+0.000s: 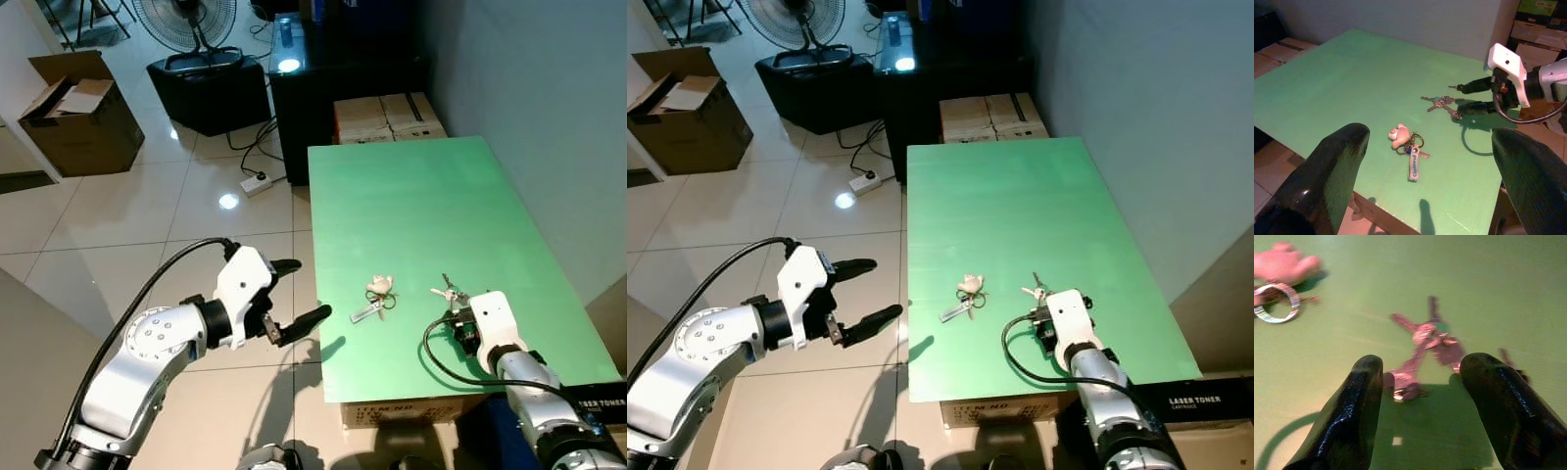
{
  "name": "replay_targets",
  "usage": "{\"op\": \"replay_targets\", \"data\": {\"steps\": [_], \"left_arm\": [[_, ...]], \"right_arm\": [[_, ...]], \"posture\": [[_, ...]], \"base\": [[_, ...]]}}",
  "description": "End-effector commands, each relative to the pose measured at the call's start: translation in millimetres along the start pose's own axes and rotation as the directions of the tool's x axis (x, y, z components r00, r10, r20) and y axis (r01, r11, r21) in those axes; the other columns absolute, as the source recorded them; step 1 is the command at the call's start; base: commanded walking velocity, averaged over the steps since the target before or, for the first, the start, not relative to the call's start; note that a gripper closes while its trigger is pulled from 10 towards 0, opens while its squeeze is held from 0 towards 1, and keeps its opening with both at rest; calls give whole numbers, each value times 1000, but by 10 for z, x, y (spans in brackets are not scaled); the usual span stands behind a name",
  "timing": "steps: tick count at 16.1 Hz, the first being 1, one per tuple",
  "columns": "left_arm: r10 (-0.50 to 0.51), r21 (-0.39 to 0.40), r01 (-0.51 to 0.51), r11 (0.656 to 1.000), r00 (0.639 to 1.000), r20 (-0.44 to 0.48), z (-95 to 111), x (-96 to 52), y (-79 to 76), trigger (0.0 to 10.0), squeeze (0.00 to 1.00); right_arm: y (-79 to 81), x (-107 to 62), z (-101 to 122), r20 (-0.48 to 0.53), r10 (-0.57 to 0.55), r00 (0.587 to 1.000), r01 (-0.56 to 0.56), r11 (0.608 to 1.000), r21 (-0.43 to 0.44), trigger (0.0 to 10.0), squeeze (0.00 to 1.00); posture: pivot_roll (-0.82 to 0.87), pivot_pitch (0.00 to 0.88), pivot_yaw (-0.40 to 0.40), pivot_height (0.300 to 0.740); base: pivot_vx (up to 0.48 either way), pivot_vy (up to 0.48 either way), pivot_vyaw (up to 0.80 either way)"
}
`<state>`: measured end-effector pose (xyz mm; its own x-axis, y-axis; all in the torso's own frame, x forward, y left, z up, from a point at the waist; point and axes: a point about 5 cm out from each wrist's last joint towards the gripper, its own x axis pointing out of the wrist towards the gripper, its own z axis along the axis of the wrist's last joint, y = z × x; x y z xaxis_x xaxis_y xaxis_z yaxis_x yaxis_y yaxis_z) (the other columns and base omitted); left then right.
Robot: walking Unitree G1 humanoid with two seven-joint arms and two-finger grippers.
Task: Hang keys on a hook
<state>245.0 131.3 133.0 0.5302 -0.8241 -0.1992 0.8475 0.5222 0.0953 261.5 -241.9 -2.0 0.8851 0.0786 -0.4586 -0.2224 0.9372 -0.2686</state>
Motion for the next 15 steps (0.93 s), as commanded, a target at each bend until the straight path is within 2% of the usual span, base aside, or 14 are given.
{"op": "replay_targets", "data": {"steps": [1,5,7,10,12,15], "left_arm": [[11,24,-11,1000,1000,-9,20,-26,42,10000,0],[9,30,-9,1000,1000,-10,29,-26,58,10000,0],[8,31,-8,999,1000,-11,31,-29,60,10000,0],[5,31,-4,1000,1000,-14,27,-40,58,10000,0],[5,33,-4,999,1000,-15,27,-38,55,10000,0],[10,38,-10,999,1000,-14,21,-50,56,10000,0]], "right_arm": [[6,-7,-19,-5,42,999,-42,999,-1,10000,0],[-67,-32,-71,-37,50,998,-52,998,-34,10000,0],[-54,-36,-87,-49,78,996,-80,996,-42,10000,0],[85,-48,-107,-36,184,982,-185,982,-32,10000,0],[125,-65,-116,-25,209,978,-210,976,-60,10000,0],[235,-93,-123,22,208,978,-207,977,-50,10000,0]], "posture": [[36,76,104,740],[40,77,111,740],[41,78,113,740],[36,74,116,740],[38,70,110,740],[28,50,97,740]], "base": [[0,0,0],[0,0,0],[0,0,0],[0,0,0],[0,0,0],[0,0,0]]}}
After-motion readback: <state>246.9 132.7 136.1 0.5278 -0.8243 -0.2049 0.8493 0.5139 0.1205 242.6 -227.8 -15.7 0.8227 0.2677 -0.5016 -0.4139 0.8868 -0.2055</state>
